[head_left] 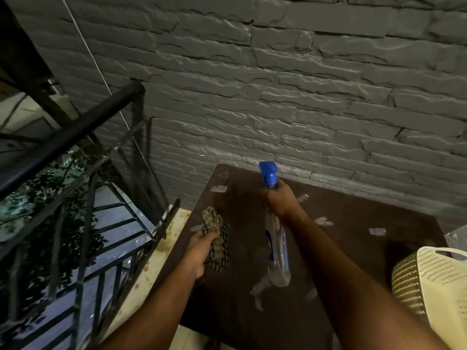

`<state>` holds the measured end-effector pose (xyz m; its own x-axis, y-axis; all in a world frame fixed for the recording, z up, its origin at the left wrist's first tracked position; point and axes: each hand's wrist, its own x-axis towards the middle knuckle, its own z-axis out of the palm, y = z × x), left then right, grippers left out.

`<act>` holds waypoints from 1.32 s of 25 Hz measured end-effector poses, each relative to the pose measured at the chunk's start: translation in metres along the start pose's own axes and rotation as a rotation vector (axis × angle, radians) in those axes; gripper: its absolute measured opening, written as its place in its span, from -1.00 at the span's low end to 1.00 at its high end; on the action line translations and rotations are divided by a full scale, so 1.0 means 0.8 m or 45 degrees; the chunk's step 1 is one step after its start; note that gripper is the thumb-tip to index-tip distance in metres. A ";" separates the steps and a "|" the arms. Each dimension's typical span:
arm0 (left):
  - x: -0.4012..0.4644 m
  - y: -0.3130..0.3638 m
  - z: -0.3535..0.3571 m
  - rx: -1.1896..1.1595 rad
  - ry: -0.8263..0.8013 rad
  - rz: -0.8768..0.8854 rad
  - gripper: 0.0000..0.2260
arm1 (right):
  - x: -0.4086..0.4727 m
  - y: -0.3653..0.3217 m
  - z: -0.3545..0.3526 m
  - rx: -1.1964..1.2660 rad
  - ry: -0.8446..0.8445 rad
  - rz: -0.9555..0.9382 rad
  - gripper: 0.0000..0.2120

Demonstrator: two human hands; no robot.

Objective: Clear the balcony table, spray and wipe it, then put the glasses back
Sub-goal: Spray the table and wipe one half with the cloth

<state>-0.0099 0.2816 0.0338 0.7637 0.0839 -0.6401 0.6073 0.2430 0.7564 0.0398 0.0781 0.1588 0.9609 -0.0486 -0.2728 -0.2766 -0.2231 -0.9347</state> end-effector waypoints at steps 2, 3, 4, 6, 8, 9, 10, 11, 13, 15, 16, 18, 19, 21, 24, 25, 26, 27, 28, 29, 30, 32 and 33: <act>-0.005 -0.002 0.005 -0.013 0.023 0.018 -0.84 | -0.001 0.001 -0.009 -0.001 -0.009 -0.014 -0.77; -0.008 -0.005 0.009 -0.015 0.033 0.027 -0.83 | -0.003 0.003 -0.014 -0.016 -0.013 -0.011 -0.78; -0.010 -0.008 0.013 -0.012 0.042 0.035 -0.82 | -0.004 0.004 -0.019 -0.031 -0.021 0.001 -0.79; -0.016 -0.011 0.022 -0.012 0.054 0.044 -0.79 | -0.008 0.011 -0.026 -0.046 -0.047 0.022 -0.80; -0.019 -0.013 0.031 -0.023 0.057 0.052 -0.78 | -0.012 0.017 -0.032 -0.031 -0.070 0.024 -0.76; -0.022 -0.015 0.034 -0.026 0.055 0.059 -0.78 | -0.015 0.020 -0.034 -0.014 -0.081 0.024 -0.74; -0.024 -0.016 0.038 -0.030 0.054 0.070 -0.78 | -0.017 0.023 -0.037 0.004 -0.093 0.024 -0.73; -0.028 -0.017 0.040 -0.030 0.055 0.078 -0.79 | -0.019 0.026 -0.038 0.019 -0.103 0.029 -0.72; -0.029 -0.023 0.042 -0.044 0.068 0.081 -0.79 | -0.022 0.032 -0.041 0.035 -0.122 0.038 -0.71; -0.030 -0.030 0.040 -0.080 0.090 0.085 -0.77 | -0.022 0.037 -0.042 0.023 -0.140 0.018 -0.71; -0.027 -0.033 0.038 -0.092 0.104 0.087 -0.77 | -0.020 0.040 -0.041 0.013 -0.141 0.008 -0.73; -0.024 -0.033 0.033 -0.086 0.126 0.070 -0.76 | -0.016 0.041 -0.036 -0.017 -0.146 0.001 -0.77; -0.022 -0.030 0.031 -0.083 0.136 0.055 -0.76 | -0.014 0.040 -0.031 -0.033 -0.165 0.000 -0.79; -0.011 -0.021 0.028 -0.089 0.151 0.050 -0.75 | -0.006 0.039 -0.020 -0.049 -0.214 0.022 -0.79; 0.014 -0.004 0.023 -0.100 0.151 0.030 -0.70 | 0.011 0.042 0.005 -0.042 -0.236 0.072 -0.70; 0.023 0.003 0.020 -0.094 0.151 0.008 -0.68 | 0.019 0.044 0.013 -0.040 -0.226 0.091 -0.68; 0.032 0.009 0.017 -0.085 0.149 -0.004 -0.66 | 0.025 0.045 0.019 -0.050 -0.215 0.105 -0.67; 0.042 0.015 0.012 -0.073 0.153 -0.015 -0.61 | 0.032 0.047 0.026 -0.070 -0.203 0.115 -0.67; 0.061 0.019 0.003 -0.047 0.161 -0.031 -0.50 | 0.041 0.048 0.033 -0.090 -0.187 0.132 -0.66; 0.081 0.022 -0.006 -0.006 0.166 -0.056 -0.34 | 0.051 0.048 0.041 -0.095 -0.165 0.154 -0.65; 0.106 0.023 -0.016 0.043 0.171 -0.063 -0.18 | 0.061 0.047 0.048 -0.082 -0.134 0.180 -0.64; 0.189 0.005 -0.047 0.139 0.187 -0.043 -0.04 | 0.084 0.046 0.060 -0.029 -0.046 0.212 -0.61; 0.204 0.017 -0.049 0.202 0.181 -0.062 -0.05 | 0.097 0.045 0.066 -0.007 0.002 0.227 -0.62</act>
<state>0.1145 0.3368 -0.0653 0.7010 0.2143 -0.6802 0.6779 0.0961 0.7289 0.1038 0.1174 0.0922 0.8967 -0.0890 -0.4336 -0.4423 -0.2159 -0.8705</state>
